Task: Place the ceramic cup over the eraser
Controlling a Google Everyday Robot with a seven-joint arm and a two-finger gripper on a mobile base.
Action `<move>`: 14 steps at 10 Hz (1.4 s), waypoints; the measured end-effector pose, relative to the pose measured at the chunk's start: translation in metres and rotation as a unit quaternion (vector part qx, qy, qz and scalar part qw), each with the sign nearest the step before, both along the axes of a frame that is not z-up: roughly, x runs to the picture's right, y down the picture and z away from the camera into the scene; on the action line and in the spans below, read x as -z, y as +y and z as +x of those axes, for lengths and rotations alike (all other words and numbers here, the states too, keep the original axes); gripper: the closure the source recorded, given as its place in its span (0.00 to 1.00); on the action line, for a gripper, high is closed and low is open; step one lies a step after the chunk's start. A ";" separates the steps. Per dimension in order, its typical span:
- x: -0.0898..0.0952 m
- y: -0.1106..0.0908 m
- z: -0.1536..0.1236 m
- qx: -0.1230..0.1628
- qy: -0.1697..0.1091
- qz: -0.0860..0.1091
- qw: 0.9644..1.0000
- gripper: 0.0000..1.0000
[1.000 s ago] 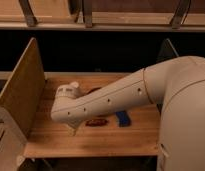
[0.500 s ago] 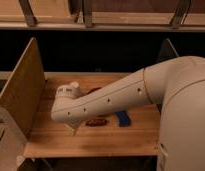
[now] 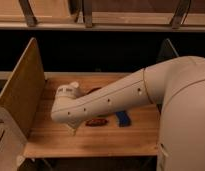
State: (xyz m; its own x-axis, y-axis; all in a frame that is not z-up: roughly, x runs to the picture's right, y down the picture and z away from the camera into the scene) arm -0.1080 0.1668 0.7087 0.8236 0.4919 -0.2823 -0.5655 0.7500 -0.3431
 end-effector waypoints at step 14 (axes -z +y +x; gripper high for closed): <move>-0.018 -0.120 0.048 -0.008 0.016 0.149 0.989 0.29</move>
